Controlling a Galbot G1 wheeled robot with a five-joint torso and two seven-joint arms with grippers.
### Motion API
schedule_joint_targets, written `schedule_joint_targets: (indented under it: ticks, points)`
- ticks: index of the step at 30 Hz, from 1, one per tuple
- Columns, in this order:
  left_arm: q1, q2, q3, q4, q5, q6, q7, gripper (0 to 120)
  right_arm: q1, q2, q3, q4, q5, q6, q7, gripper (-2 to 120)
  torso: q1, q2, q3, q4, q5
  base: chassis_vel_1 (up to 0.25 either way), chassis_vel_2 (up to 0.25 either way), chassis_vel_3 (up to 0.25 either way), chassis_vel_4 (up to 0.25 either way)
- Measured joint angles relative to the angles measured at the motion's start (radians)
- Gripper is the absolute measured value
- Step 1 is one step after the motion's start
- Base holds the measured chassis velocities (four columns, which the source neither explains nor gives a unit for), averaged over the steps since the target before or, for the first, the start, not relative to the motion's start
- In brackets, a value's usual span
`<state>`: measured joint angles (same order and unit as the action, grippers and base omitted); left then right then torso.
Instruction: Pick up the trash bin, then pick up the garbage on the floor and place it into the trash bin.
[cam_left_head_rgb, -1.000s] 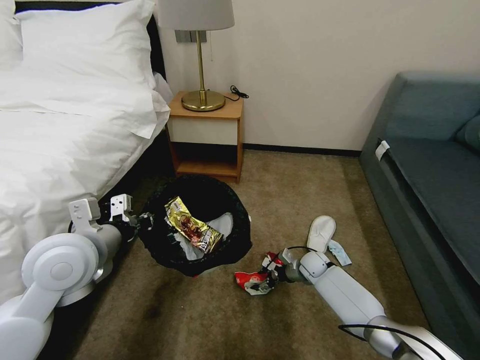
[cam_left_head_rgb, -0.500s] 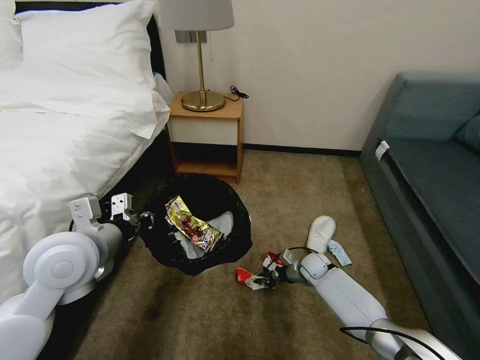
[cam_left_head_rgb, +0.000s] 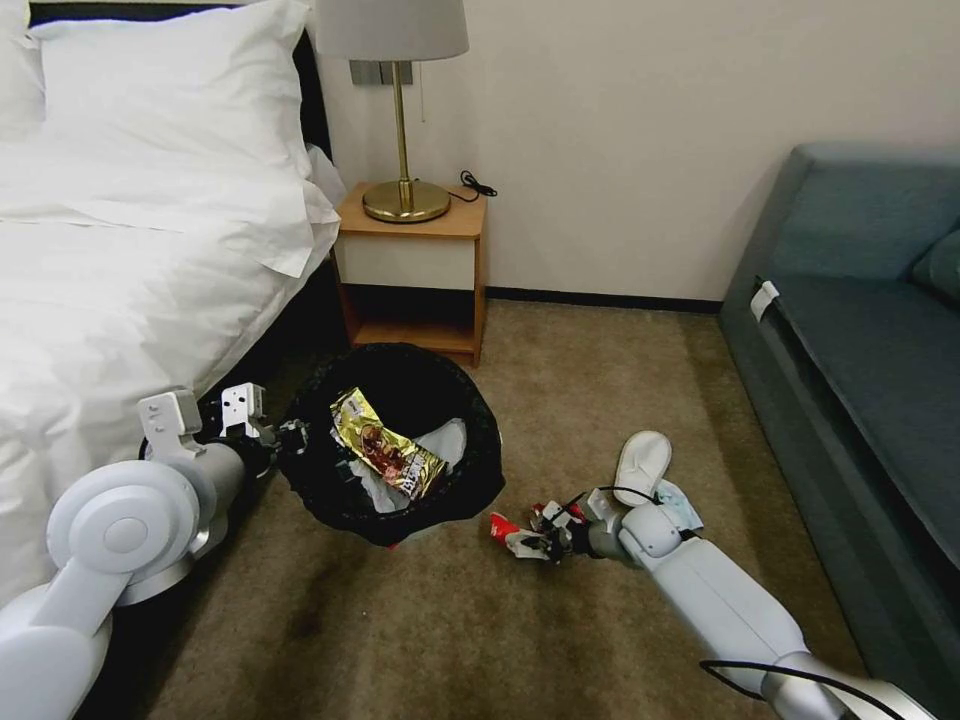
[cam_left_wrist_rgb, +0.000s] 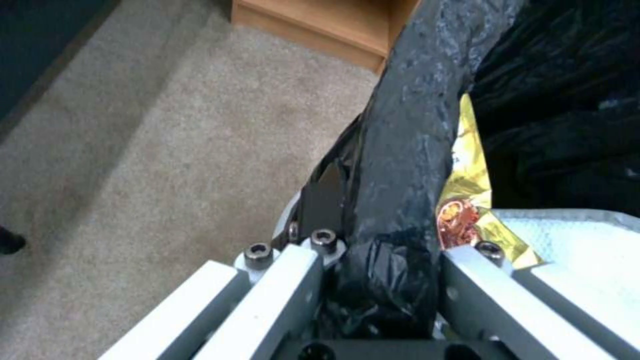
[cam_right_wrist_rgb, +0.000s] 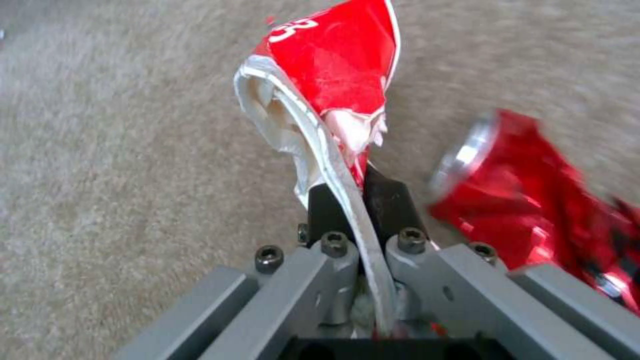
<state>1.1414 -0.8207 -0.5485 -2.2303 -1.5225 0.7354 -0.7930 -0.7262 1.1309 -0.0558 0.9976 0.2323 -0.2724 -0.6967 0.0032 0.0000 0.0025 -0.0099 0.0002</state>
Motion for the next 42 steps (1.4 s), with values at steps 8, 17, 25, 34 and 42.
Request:
schedule_joint_targets:
  ticks: [8, 17, 25, 34, 42]
  points:
    - [-0.007, 0.002, -0.002, 0.013, -0.002, 0.000, -0.006, 3, -0.066, -0.076, 0.045, 0.095, 0.115, 0.007, 0.062, 0, 0.000, 0.000, 0.000, -0.0002, 0.0001, 0.000, 0.000, 0.000, 0.000]
    - [-0.033, -0.007, 0.037, 0.054, -0.003, 0.000, -0.010, 3, -0.139, -0.150, 0.165, 0.271, 0.247, -0.021, 0.135, 0, 0.000, 0.000, 0.000, -0.0002, -0.0001, 0.000, 0.000, 0.000, 0.000]
    - [-0.059, 0.010, 0.076, 0.104, -0.008, 0.000, -0.011, 3, -0.143, -0.175, 0.267, 0.372, 0.300, -0.033, 0.187, 0, 0.000, 0.000, 0.000, -0.0002, 0.0000, 0.000, 0.000, 0.000, 0.000]
    - [-0.079, 0.020, 0.101, 0.134, -0.008, 0.000, -0.004, 3, -0.072, -0.199, 0.286, 0.447, 0.339, -0.041, 0.217, 0, 0.000, 0.000, 0.000, -0.0001, -0.0003, 0.000, 0.000, 0.000, 0.000]
    - [-0.073, 0.018, 0.129, 0.133, 0.003, 0.000, -0.002, 3, 0.041, -0.217, 0.249, 0.527, 0.381, -0.066, 0.228, 0, 0.000, 0.000, 0.000, 0.0001, -0.0004, 0.000, 0.000, 0.000, 0.000]
